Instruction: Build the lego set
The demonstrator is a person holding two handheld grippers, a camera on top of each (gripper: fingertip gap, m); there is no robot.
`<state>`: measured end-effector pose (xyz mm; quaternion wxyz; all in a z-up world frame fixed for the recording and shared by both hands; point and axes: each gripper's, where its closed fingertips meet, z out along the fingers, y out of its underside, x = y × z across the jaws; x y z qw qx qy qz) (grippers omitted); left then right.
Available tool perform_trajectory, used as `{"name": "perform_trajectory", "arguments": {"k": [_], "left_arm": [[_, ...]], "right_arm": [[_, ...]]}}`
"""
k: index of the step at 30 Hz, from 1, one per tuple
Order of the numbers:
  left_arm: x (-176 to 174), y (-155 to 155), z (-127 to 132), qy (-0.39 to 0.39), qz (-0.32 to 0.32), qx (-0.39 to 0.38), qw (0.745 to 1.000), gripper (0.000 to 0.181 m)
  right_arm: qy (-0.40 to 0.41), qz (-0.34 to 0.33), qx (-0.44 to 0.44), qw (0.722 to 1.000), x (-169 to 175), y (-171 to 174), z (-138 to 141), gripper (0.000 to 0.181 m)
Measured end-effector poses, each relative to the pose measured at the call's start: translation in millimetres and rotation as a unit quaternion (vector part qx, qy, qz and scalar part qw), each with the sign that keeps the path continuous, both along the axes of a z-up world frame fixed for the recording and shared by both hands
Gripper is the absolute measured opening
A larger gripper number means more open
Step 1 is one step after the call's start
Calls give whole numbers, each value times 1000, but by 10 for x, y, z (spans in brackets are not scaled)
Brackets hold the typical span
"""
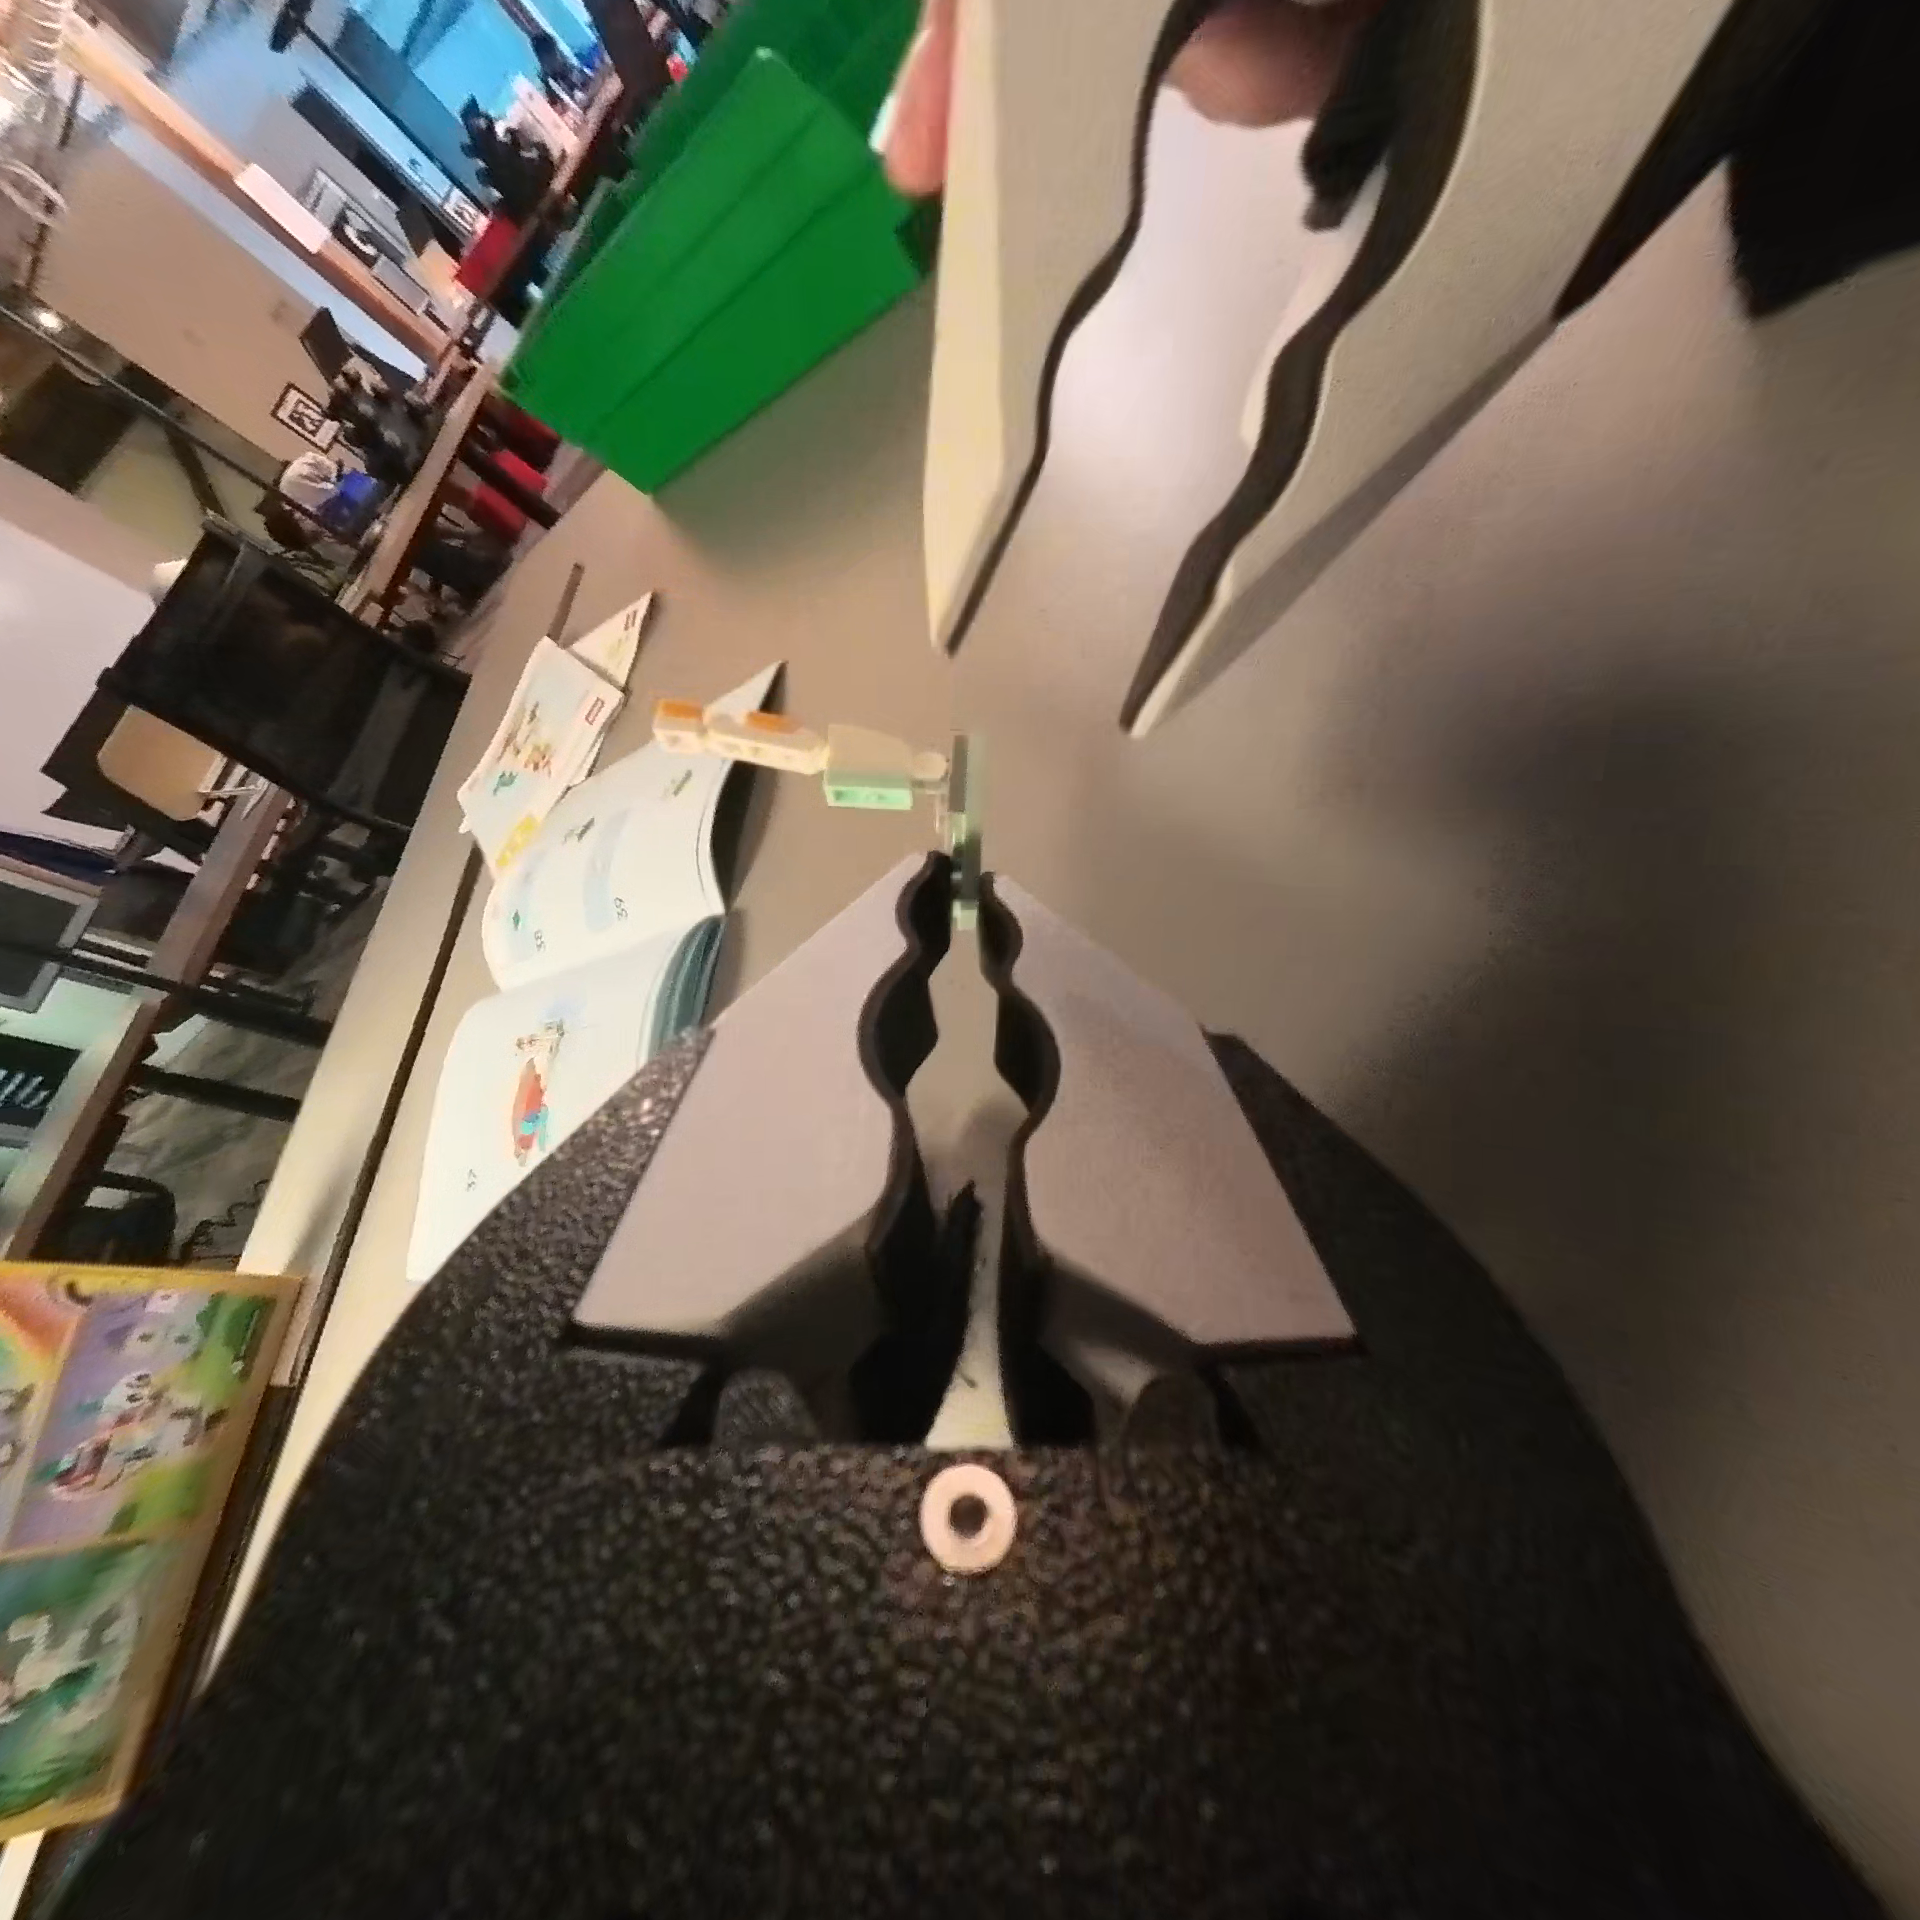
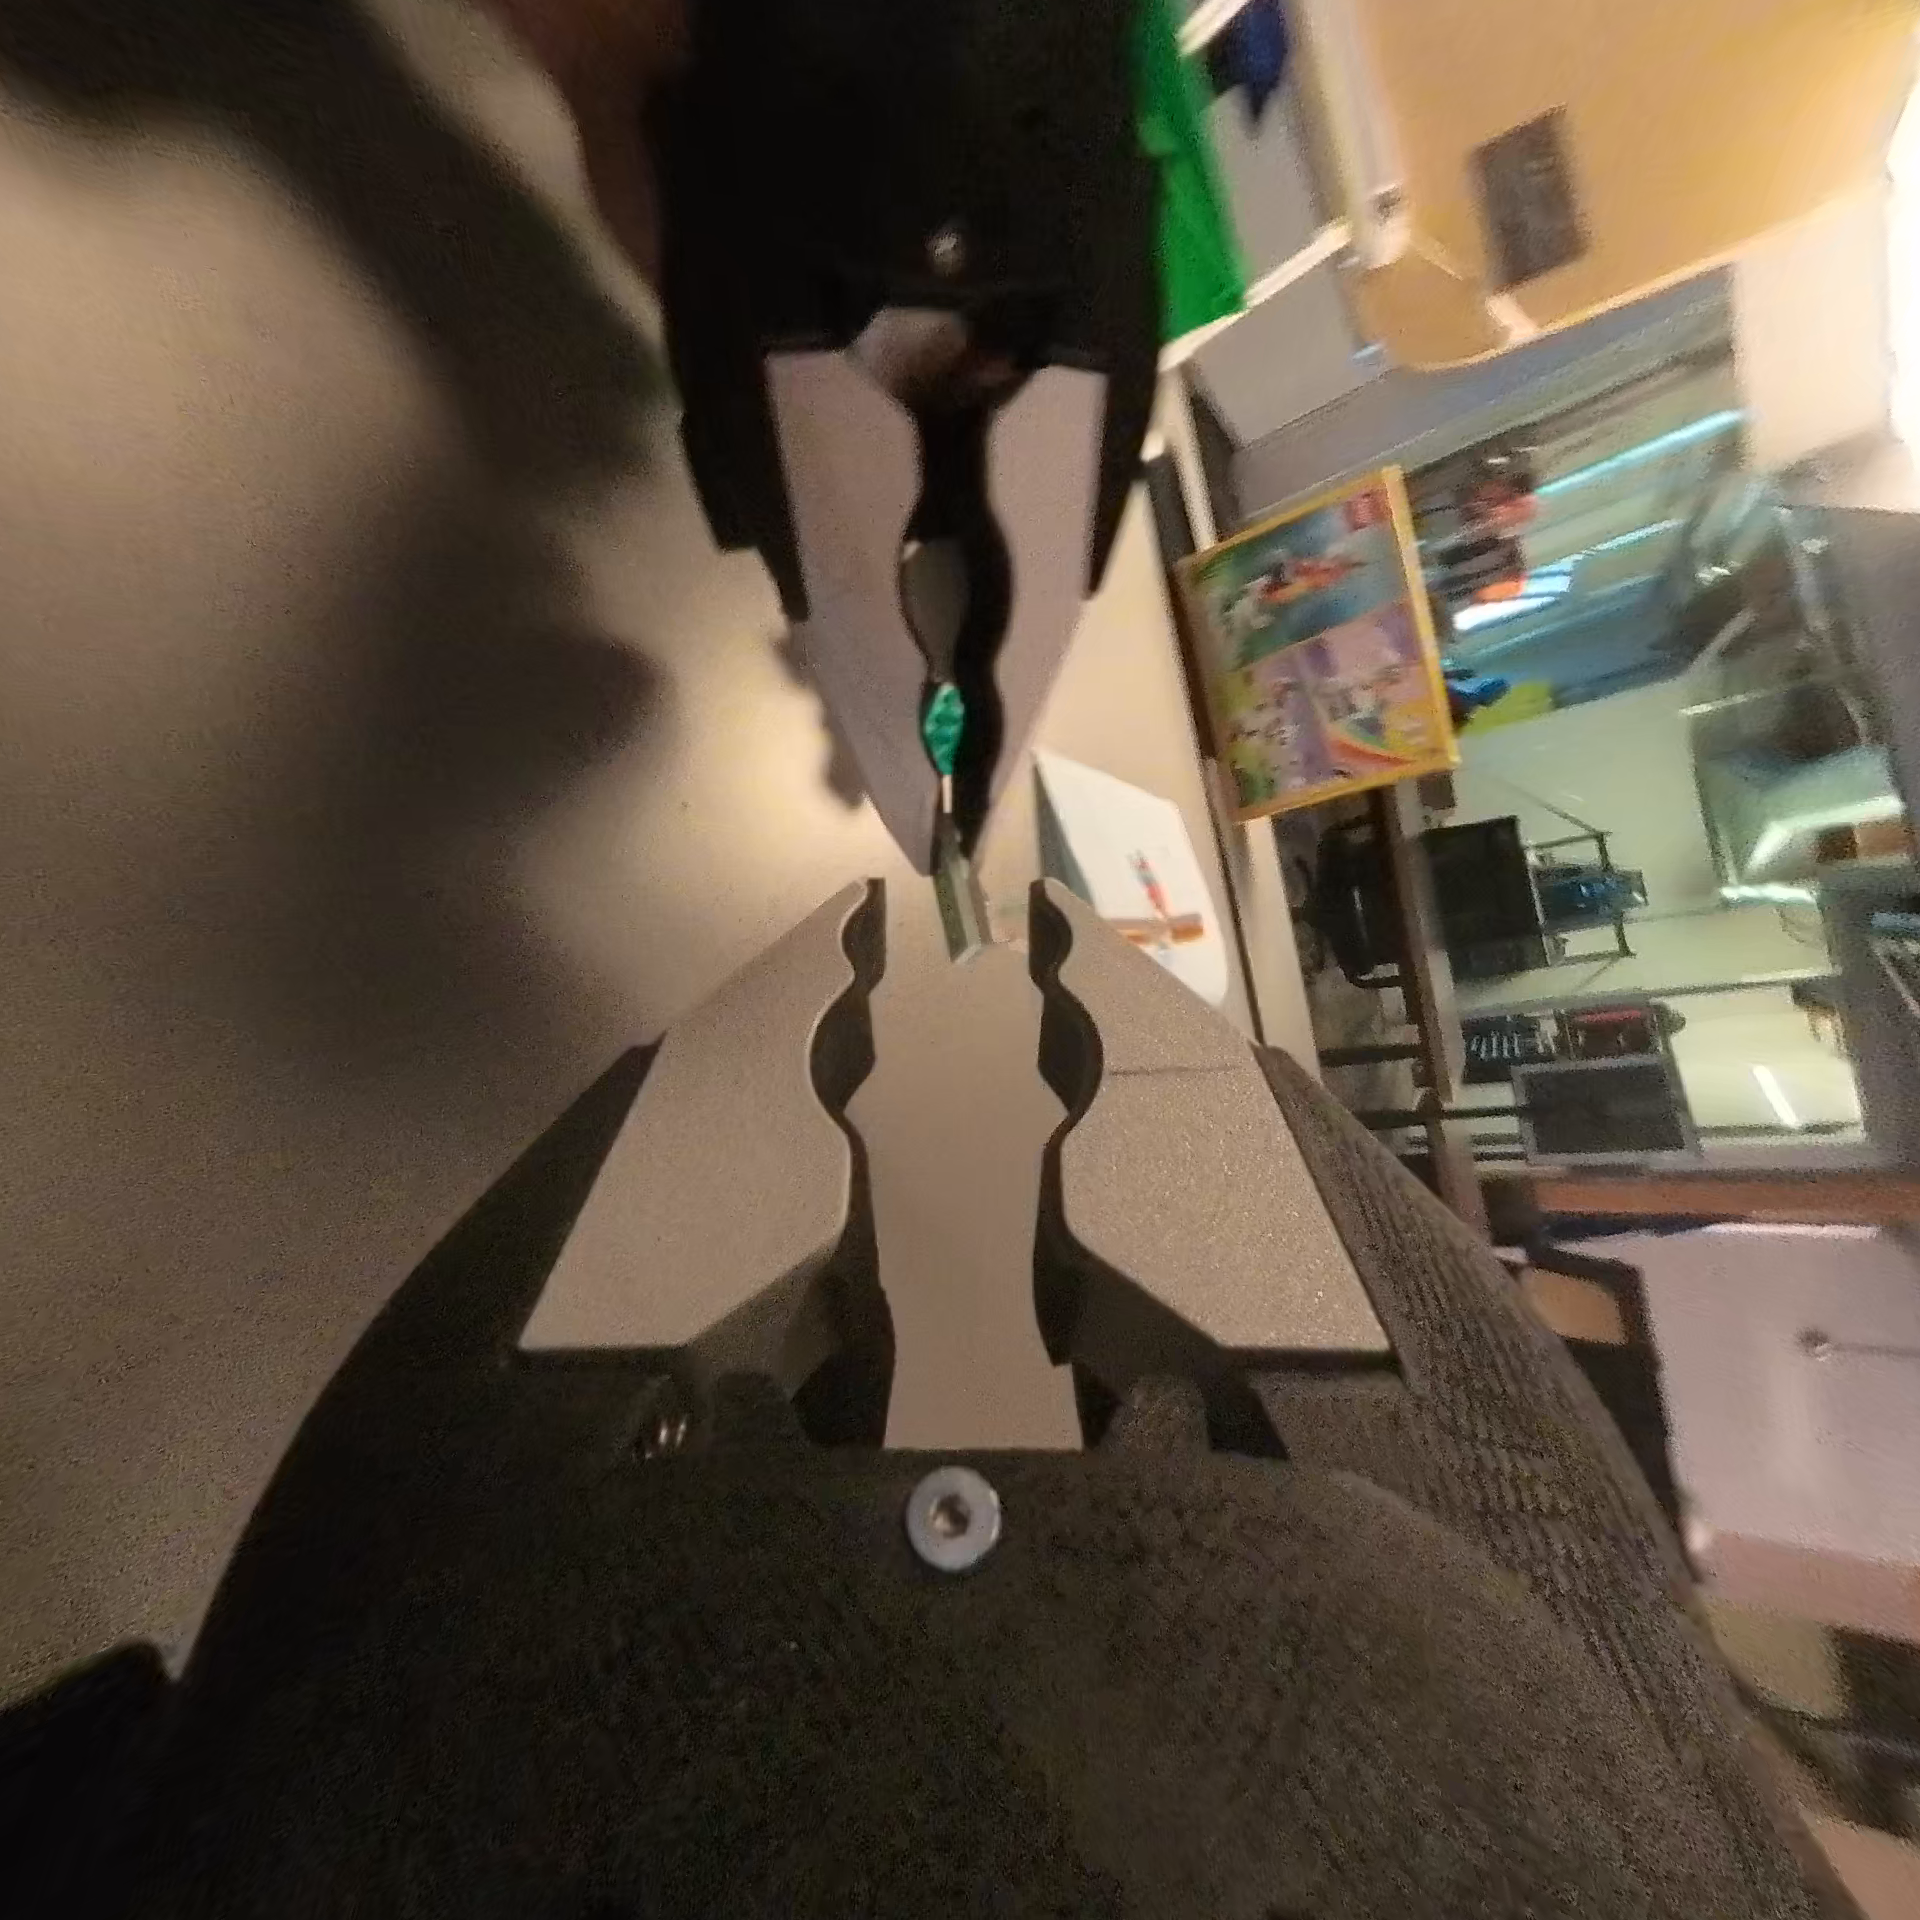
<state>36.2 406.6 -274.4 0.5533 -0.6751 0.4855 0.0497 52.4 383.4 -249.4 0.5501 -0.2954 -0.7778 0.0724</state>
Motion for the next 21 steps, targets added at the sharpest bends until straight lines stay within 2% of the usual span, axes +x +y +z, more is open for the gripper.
{"name": "perform_trajectory", "arguments": {"k": [3,5,9,10,12,14,15,16,18,20,21], "left_arm": [[61,-23,-80,25,1,-3,1000,2],[82,-47,-83,31,7,0,999,2],[37,-55,-20,12,31,-2,999,2],[7,-48,-4,9,39,2,999,2],[-9,-50,38,-10,39,6,999,2],[21,-73,92,-42,20,6,999,2],[45,-91,130,-62,6,8,998,2],[72,-116,162,-76,-10,9,997,2],[47,-116,227,-78,-13,34,996,2],[25,-112,251,-51,-10,61,997,2],[36,-119,253,-43,-12,68,997,2]], "right_arm": [[-48,9,72,996,-46,75,-140,26],[-66,21,83,994,-62,87,-210,31],[-30,11,103,994,-78,192,-127,47],[-2,2,72,997,-73,207,-62,51],[30,-9,-70,997,-57,168,-34,52],[36,-13,-205,978,-49,163,-44,52],[24,-8,-269,963,-49,149,-64,51],[1,-2,-357,934,-50,109,-95,45],[-30,6,-556,831,-75,50,-53,45],[-25,57,-688,723,-86,10,142,43],[-13,62,-712,699,-102,62,182,38]]}}
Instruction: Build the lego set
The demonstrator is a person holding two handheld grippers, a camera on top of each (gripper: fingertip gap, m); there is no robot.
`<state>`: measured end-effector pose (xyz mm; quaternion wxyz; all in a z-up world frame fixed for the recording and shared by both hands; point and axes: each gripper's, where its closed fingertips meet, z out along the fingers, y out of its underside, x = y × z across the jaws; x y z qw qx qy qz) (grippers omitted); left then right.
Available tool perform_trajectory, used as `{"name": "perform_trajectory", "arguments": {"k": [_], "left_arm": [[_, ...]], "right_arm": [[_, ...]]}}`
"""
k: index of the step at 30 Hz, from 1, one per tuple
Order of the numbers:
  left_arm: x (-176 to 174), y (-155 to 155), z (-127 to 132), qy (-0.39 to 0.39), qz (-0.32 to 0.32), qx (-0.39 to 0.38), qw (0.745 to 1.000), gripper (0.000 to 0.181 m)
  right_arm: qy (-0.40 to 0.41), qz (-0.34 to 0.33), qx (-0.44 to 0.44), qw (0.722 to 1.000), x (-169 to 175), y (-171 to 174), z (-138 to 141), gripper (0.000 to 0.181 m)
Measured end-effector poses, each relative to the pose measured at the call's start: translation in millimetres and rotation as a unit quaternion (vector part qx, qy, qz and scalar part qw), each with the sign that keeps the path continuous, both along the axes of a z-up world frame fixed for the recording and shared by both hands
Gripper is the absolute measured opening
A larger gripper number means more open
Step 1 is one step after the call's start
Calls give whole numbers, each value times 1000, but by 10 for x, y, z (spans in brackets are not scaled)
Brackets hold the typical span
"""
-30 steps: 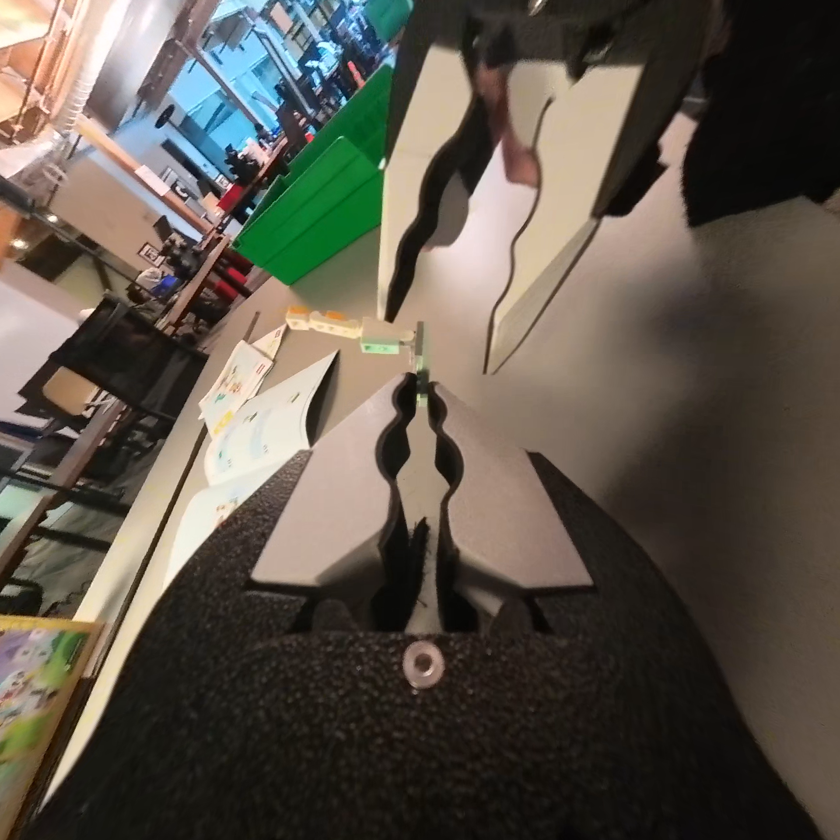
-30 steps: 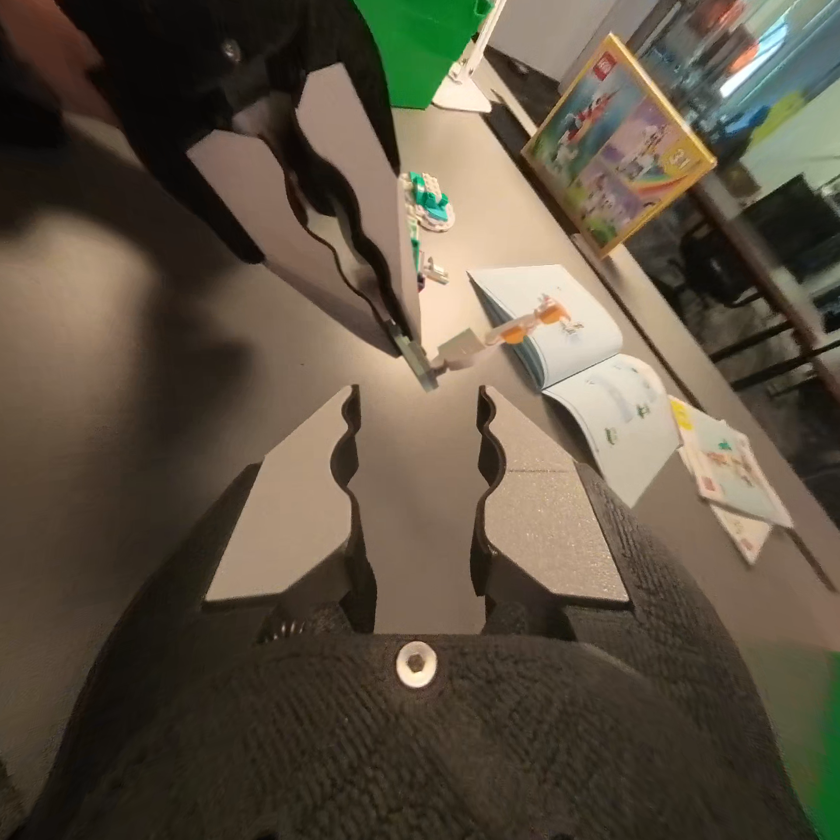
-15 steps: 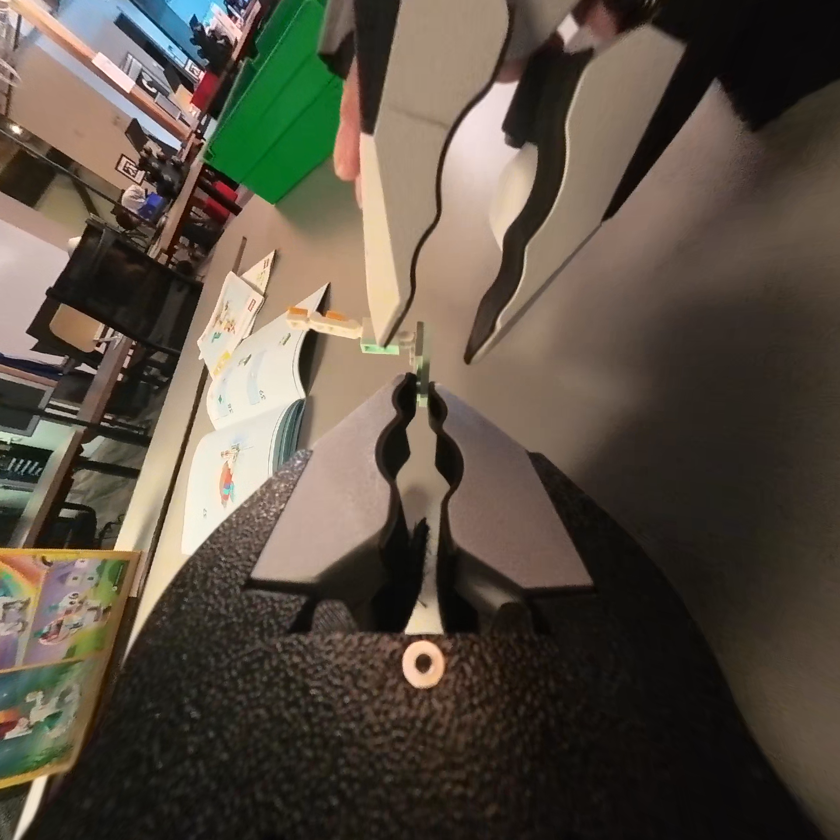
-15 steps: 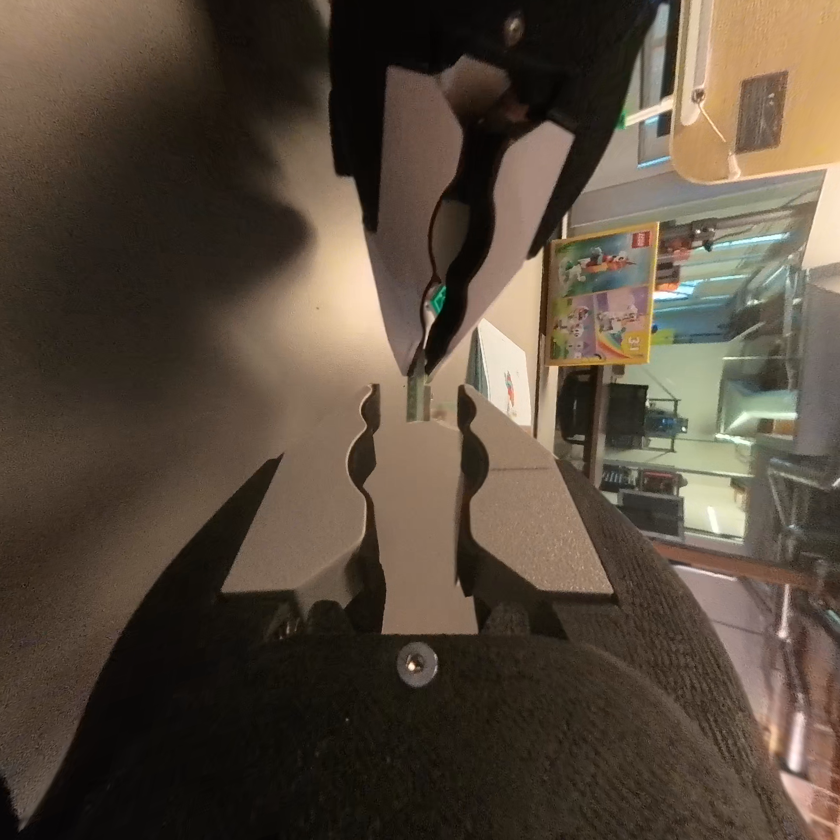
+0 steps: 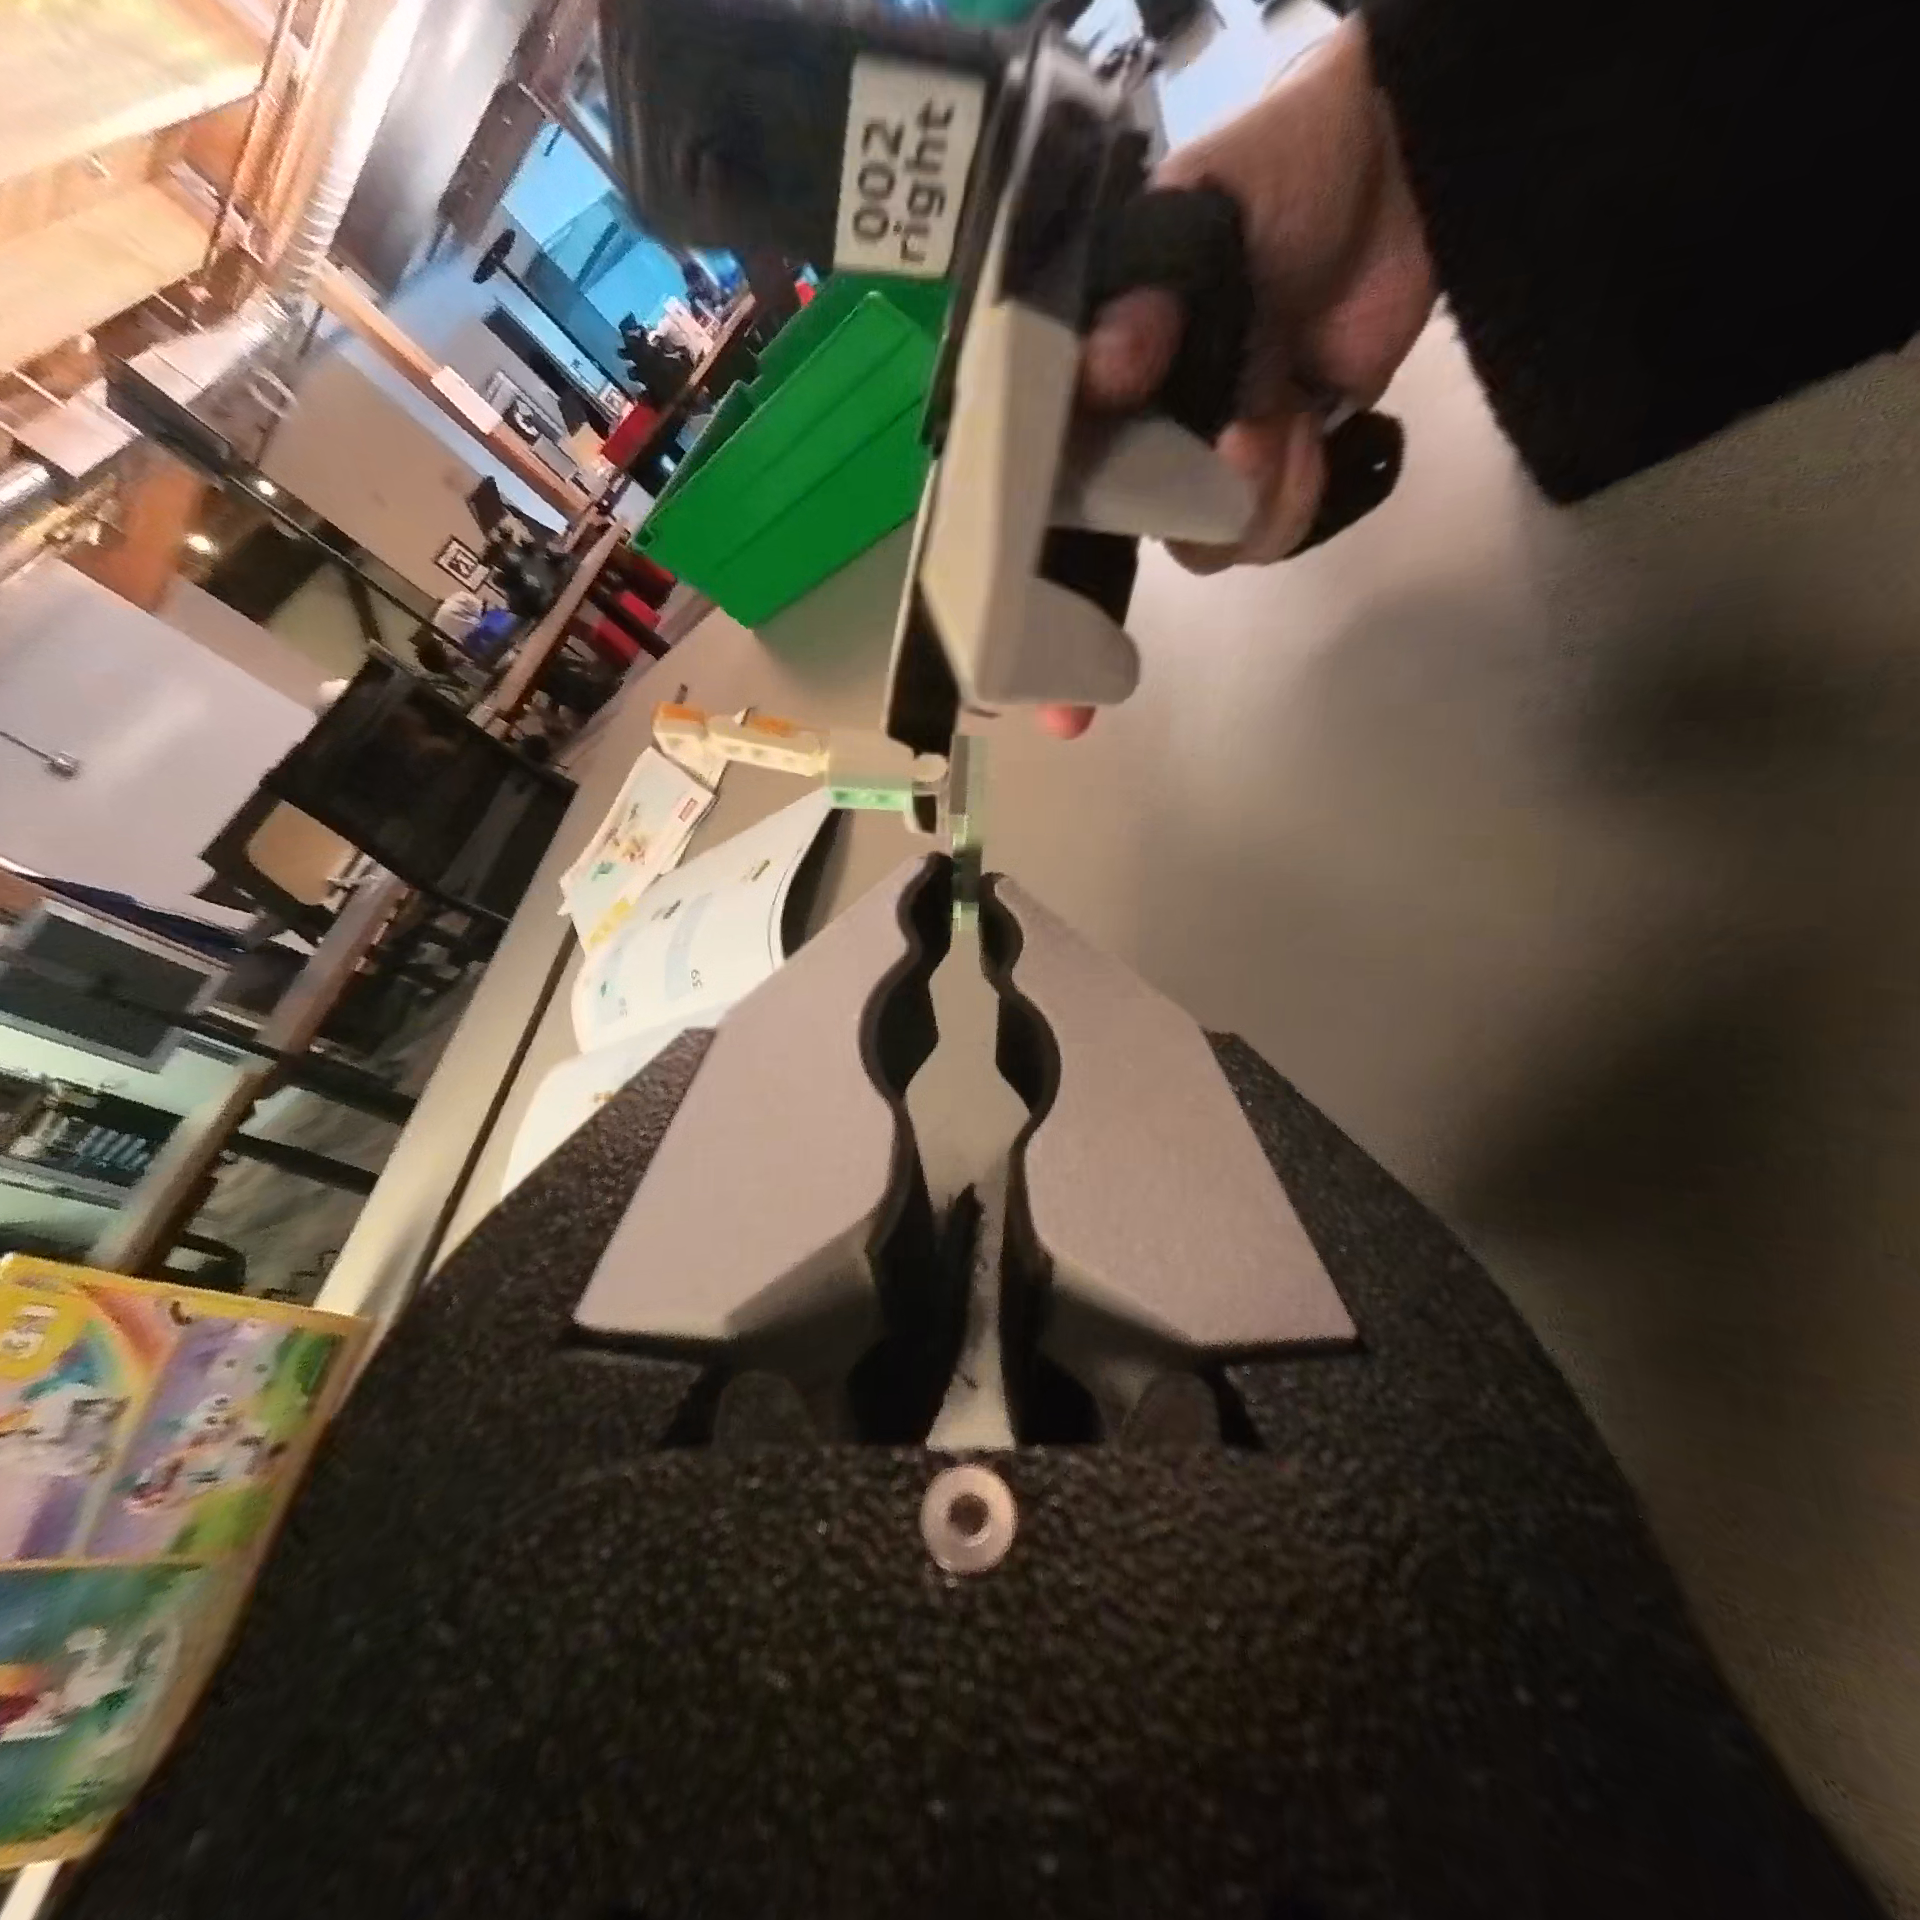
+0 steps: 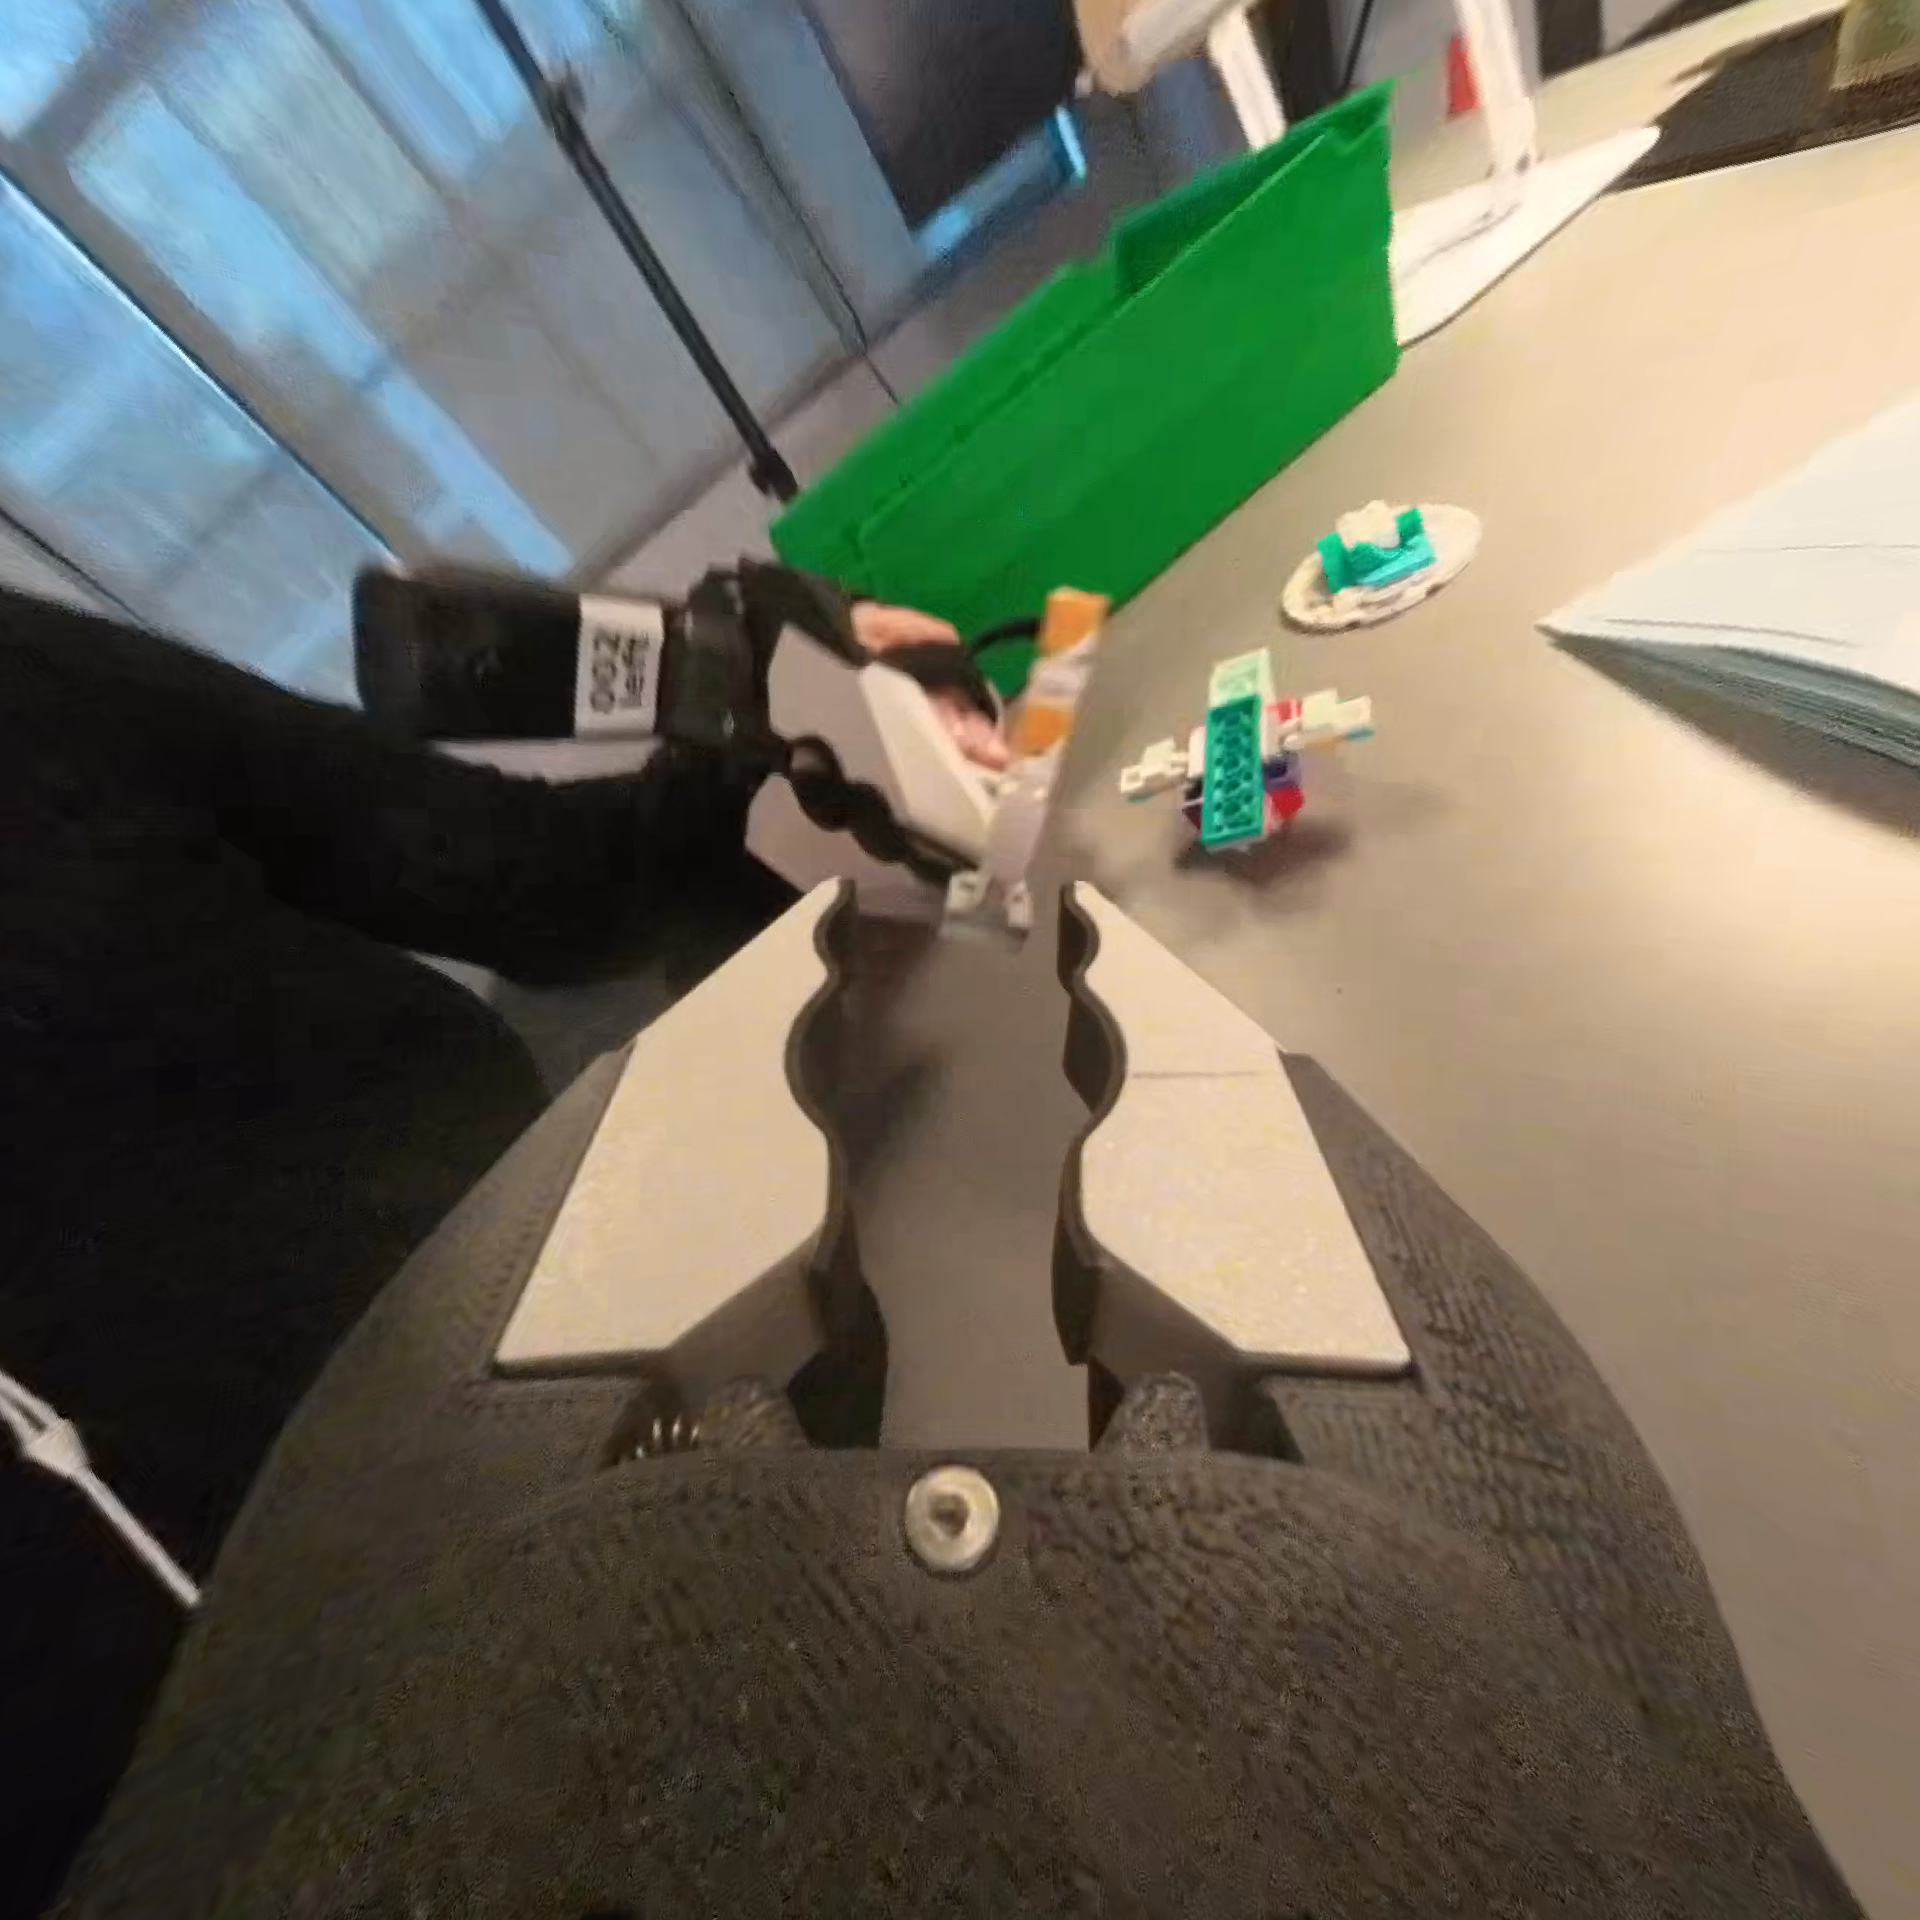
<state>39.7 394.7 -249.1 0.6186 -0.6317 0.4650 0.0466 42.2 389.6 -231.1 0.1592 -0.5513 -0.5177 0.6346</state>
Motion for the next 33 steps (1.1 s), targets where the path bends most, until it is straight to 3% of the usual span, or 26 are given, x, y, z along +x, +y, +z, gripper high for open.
{"name": "perform_trajectory", "arguments": {"k": [6,9,11,14,16,20,27,29,33], "left_arm": [[0,12,9,10,7,9,1000,2],[-20,14,21,-1,7,6,1000,2],[-73,-17,13,-7,1,-15,1000,24],[-488,43,-8,-46,79,-84,992,58],[-743,102,-70,-110,122,-152,975,81],[-1052,255,-254,-208,193,-272,919,90],[-1127,281,-543,-328,221,-463,793,71],[-1102,271,-528,-349,211,-493,768,65],[-1075,235,-530,-343,206,-529,749,57]], "right_arm": [[-22,31,5,999,-66,-56,-127,16],[-17,39,-1,999,-85,-53,-126,16],[-19,30,6,999,-108,1,-163,16],[-10,5,9,1000,-136,173,-175,16],[-3,-1,7,1000,-155,260,-183,16],[20,-3,19,1000,-206,327,-152,16],[77,-11,7,997,-149,393,-2,16],[84,-11,4,996,-135,400,18,16],[85,-8,7,996,-133,389,17,16]]}}
